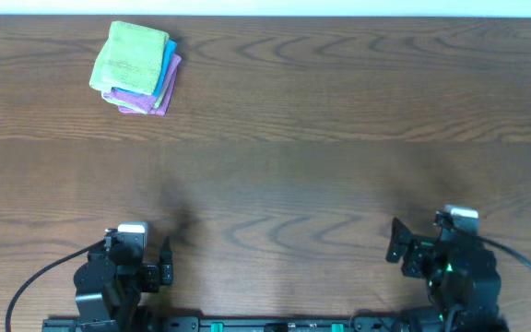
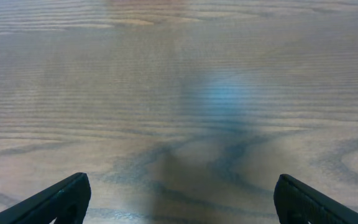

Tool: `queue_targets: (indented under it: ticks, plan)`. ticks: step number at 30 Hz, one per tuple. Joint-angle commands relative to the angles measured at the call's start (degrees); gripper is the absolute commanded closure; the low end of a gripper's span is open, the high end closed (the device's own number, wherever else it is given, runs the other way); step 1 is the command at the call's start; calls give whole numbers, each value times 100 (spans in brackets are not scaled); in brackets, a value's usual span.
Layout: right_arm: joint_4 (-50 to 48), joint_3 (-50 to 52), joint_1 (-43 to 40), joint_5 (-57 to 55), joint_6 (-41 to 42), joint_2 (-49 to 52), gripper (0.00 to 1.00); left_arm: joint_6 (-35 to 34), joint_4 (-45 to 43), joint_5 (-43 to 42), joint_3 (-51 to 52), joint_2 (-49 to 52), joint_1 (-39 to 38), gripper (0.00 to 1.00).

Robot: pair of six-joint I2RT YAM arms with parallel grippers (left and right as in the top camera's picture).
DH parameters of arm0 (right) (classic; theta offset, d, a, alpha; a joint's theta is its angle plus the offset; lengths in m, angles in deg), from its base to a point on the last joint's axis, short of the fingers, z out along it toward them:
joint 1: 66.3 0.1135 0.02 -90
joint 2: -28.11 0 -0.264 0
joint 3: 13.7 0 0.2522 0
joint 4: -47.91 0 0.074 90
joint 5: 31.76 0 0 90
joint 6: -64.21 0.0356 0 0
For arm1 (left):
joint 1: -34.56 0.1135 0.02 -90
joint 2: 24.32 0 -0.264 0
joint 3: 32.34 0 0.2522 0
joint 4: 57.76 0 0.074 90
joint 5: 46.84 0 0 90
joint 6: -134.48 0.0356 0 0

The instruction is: Fold the cloth

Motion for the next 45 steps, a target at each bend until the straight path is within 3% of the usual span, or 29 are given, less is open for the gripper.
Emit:
queue_targets:
  ticks: [1, 19, 45]
  plan:
    - [-39, 153, -284, 94, -684, -280, 1, 98, 0, 39, 2, -37, -17, 5]
    - [-142, 1298, -450, 184, -892, -1279, 1, 98, 0, 39, 2, -37, -17, 5]
    - [-166, 1746, -448, 476, -949, -1399, 1, 98, 0, 39, 2, -37, -17, 5]
